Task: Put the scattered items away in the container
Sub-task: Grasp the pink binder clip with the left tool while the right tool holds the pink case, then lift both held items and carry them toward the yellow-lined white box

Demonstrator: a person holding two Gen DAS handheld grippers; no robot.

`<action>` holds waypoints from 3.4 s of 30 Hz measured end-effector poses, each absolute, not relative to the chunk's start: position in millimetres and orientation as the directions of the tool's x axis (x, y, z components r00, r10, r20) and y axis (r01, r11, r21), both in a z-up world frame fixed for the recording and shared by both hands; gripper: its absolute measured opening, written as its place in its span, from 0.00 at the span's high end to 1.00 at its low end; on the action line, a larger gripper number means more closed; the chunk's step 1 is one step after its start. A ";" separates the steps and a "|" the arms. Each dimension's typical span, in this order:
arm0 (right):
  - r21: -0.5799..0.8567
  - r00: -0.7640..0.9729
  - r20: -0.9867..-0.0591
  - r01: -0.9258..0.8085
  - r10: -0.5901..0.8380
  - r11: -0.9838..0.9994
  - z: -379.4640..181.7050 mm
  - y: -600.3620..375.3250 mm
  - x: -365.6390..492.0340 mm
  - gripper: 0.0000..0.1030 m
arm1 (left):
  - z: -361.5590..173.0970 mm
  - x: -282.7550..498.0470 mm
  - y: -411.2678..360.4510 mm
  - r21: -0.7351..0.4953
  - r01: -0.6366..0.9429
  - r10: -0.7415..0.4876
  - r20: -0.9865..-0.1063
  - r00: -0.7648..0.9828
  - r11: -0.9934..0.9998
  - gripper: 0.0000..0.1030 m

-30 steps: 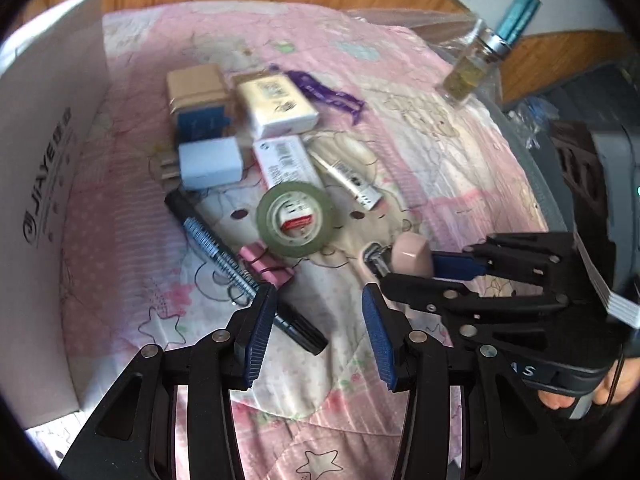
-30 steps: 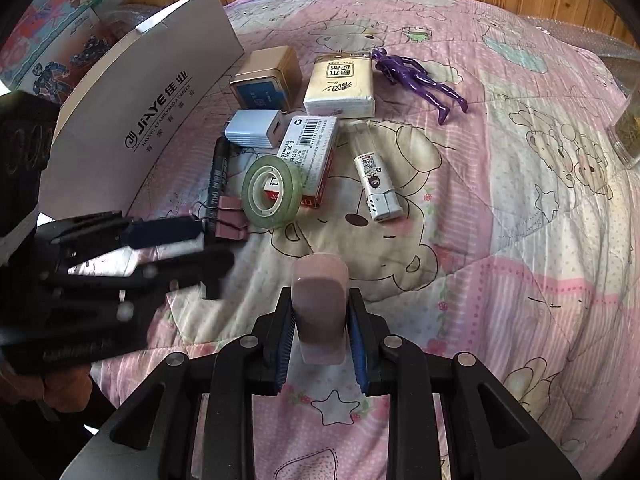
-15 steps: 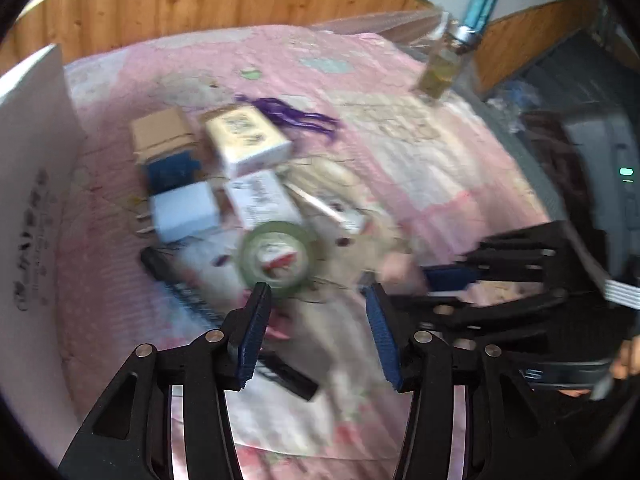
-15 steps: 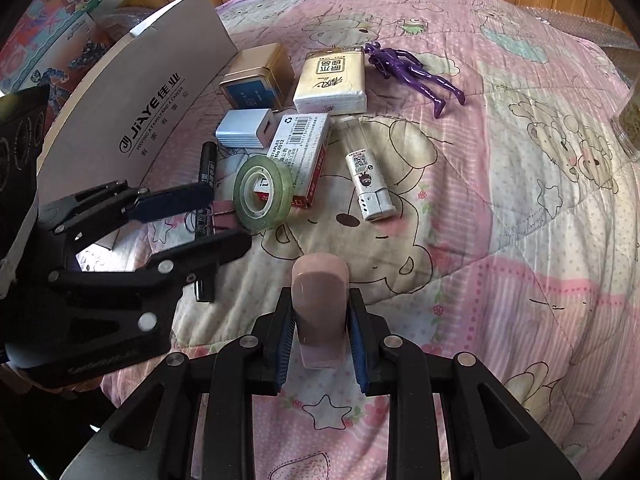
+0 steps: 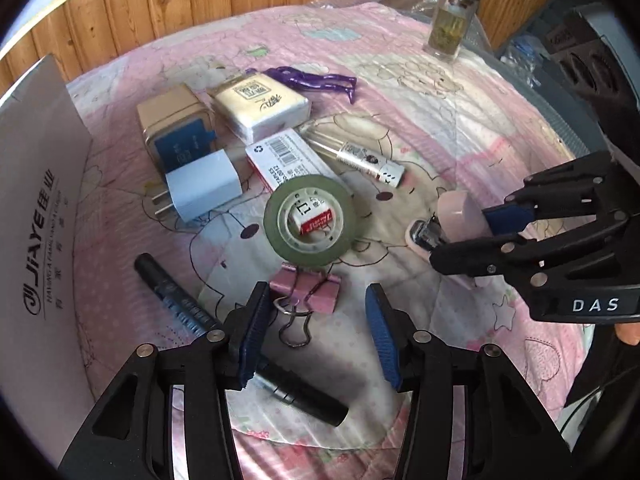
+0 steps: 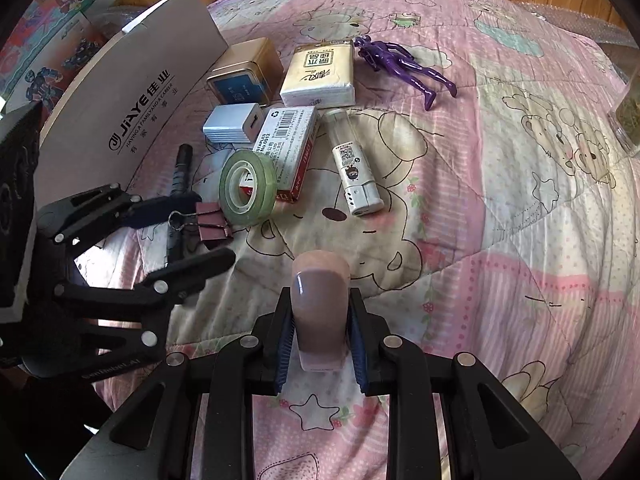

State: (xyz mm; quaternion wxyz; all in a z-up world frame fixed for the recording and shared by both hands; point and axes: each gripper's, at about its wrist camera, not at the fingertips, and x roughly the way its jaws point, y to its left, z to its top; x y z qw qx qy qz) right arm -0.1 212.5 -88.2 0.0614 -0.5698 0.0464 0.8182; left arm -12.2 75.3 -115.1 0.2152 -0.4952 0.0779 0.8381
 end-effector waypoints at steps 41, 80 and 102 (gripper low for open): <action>0.053 -0.498 -0.867 -0.104 0.006 -0.993 -42.8 191.7 -15.3 0.73 | -32.8 -12.9 45.4 -0.190 -0.202 0.274 -0.759 -0.590 -0.961 0.64; 0.052 -0.565 -0.824 0.000 -0.043 -0.999 -12.9 139.4 -38.1 0.73 | 19.4 -3.2 -4.3 -0.275 -0.030 0.218 -0.687 -0.693 -0.961 0.64; 0.066 -0.615 -0.784 0.052 -0.084 -0.996 10.1 102.3 -54.9 0.73 | 35.4 0.5 -36.6 -0.256 0.098 0.106 -0.679 -0.727 -0.962 0.64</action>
